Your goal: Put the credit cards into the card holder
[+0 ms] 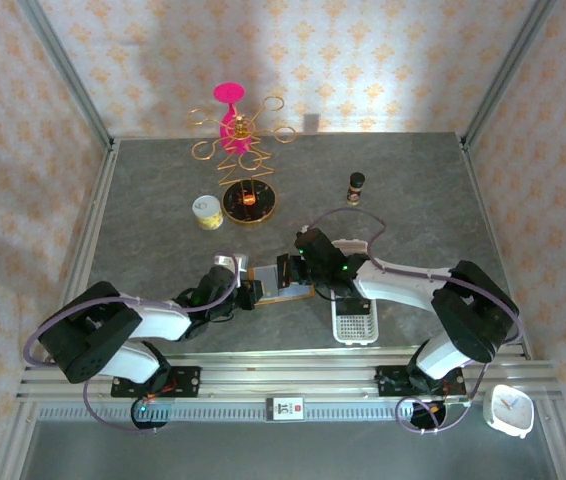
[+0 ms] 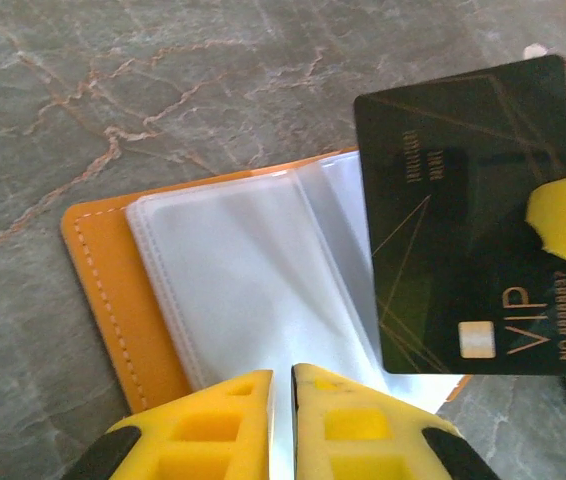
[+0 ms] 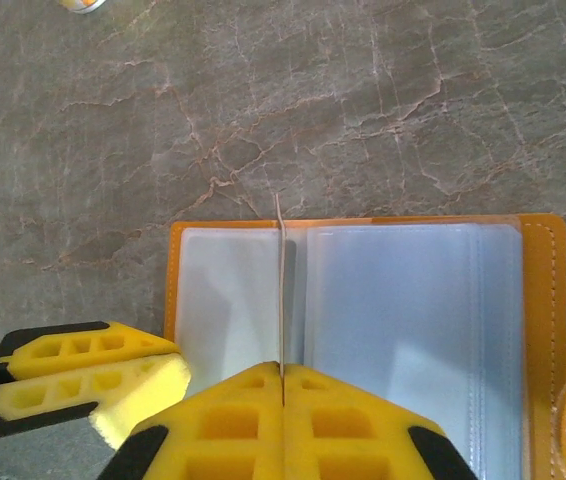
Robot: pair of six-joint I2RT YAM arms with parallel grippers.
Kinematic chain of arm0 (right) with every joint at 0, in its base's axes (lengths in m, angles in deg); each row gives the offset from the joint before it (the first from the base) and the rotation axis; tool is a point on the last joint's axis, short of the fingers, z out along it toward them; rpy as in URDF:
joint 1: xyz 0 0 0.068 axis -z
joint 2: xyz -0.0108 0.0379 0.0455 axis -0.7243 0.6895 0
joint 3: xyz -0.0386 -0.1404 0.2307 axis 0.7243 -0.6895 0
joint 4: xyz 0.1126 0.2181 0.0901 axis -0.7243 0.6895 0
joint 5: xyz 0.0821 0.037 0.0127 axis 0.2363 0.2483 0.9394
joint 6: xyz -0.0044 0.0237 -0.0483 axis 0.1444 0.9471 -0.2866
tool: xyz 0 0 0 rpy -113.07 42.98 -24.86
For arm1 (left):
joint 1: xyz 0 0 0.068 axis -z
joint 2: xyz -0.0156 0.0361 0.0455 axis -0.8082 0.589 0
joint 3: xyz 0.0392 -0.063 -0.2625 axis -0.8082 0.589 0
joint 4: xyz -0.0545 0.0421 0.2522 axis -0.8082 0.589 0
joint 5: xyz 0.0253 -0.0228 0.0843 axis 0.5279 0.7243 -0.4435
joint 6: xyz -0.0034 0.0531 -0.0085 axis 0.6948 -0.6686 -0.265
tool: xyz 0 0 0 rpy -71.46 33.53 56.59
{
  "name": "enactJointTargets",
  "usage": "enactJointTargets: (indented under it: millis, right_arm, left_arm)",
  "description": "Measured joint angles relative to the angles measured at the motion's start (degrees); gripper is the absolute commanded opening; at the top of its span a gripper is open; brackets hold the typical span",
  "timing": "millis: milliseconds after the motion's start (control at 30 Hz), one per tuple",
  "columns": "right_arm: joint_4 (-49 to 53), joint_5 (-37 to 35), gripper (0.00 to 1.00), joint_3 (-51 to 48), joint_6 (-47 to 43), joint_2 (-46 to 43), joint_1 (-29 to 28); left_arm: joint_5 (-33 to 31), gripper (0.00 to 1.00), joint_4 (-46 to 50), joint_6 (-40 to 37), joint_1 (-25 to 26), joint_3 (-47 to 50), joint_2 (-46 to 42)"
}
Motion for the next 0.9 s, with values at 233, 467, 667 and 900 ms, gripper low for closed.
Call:
enactJointTargets:
  millis: [233, 467, 667, 900]
  right_arm:
    - [-0.6, -0.6, 0.0, -0.6, 0.9, 0.0, 0.0]
    - [-1.6, -0.4, 0.0, -1.9, 2.1, 0.9, 0.1]
    - [-4.1, 0.7, 0.0, -3.1, 3.4, 1.0, 0.2]
    - [-8.0, 2.5, 0.0, -5.2, 6.0, 1.0, 0.6]
  left_arm:
    - [-1.6, 0.14, 1.3, -0.7, 0.4, -1.0, 0.9]
    - [-2.6, 0.13, 2.1, -0.8, 0.4, -1.4, 1.0]
    - [-2.9, 0.13, 2.2, -1.2, 0.4, -1.4, 1.0]
    - [-3.8, 0.12, 2.5, -1.2, 0.7, -1.6, 1.0]
